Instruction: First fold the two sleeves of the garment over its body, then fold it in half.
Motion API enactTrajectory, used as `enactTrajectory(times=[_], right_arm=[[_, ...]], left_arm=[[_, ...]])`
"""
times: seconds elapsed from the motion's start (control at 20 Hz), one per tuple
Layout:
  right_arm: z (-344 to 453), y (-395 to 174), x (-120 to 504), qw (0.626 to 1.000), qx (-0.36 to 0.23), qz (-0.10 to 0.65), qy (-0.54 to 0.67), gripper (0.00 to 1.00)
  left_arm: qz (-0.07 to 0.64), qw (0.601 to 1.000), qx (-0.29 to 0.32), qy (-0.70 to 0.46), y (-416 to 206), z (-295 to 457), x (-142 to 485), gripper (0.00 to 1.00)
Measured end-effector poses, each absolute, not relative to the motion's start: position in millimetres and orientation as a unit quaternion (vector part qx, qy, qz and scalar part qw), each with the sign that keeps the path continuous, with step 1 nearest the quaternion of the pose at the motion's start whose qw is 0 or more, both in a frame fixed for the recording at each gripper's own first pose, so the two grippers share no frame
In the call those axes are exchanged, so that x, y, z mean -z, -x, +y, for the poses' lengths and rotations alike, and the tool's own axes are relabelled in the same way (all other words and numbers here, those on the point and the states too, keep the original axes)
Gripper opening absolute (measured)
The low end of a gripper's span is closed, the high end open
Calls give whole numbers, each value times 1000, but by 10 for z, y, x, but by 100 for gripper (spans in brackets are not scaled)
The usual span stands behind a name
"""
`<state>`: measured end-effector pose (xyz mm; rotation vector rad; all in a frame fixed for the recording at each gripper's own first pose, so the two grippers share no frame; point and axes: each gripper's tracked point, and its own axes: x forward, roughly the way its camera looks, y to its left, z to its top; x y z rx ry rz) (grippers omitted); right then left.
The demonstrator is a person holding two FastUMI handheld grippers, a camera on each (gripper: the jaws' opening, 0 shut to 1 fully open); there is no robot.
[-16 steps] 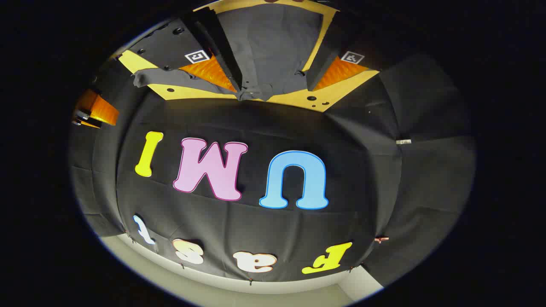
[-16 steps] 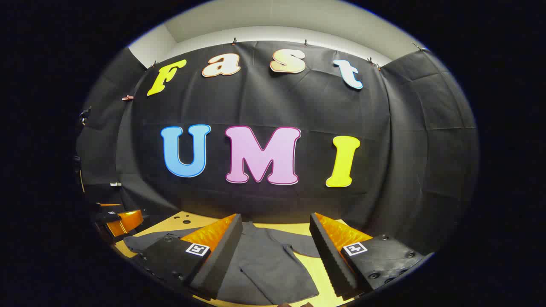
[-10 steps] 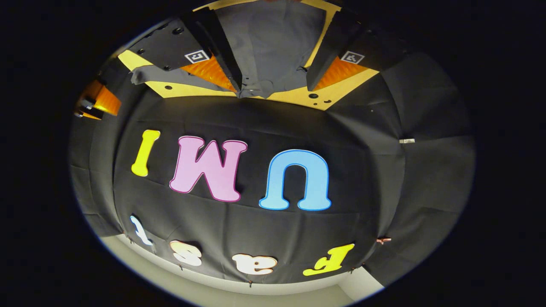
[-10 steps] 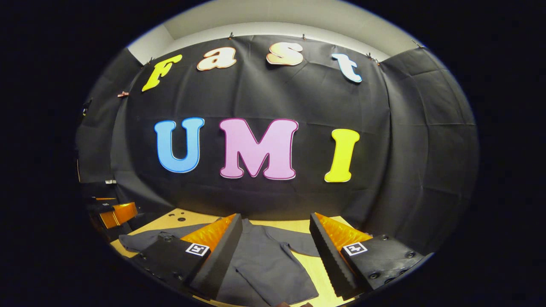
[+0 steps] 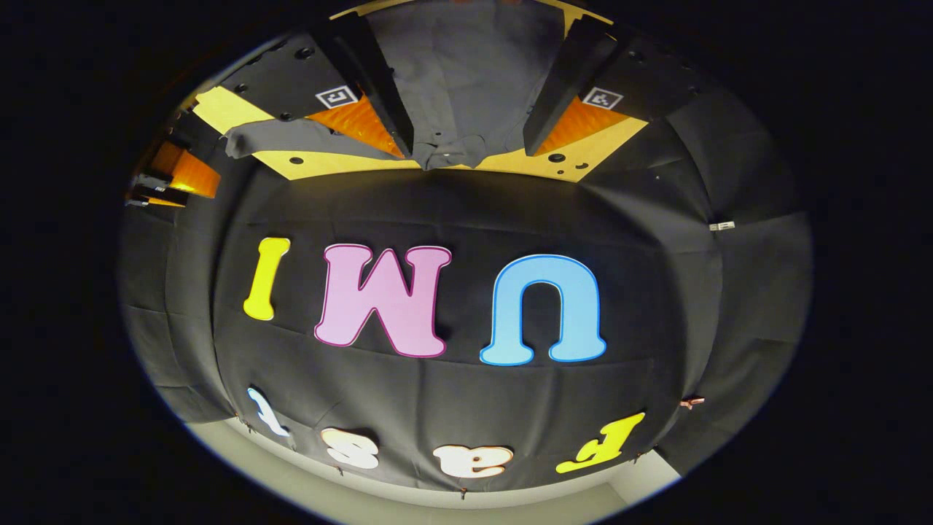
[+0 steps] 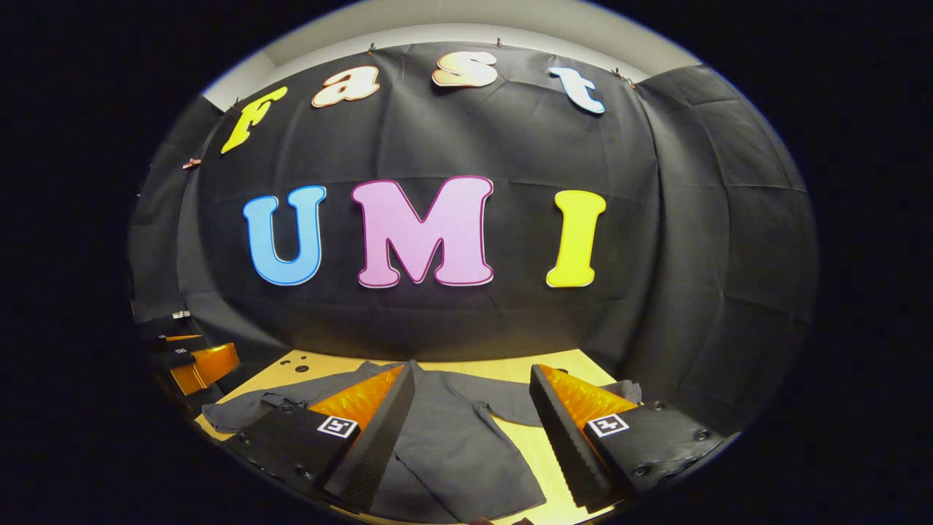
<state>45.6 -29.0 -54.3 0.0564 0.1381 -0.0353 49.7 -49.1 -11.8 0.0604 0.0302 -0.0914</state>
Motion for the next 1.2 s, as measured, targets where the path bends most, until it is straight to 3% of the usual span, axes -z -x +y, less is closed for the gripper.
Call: enactTrajectory(times=[0.05,0.8,1.2], right_arm=[[-276,-461,554,997,15,73,-32,98],[-281,-707,831,990,12,135,-33,98],[-829,-839,1251,976,83,197,-46,98]], left_arm=[[18,998,46,-32,-496,-496,144,96],[52,998,30,-18,-561,-330,315,96],[70,997,18,-6,-692,-227,361,96]])
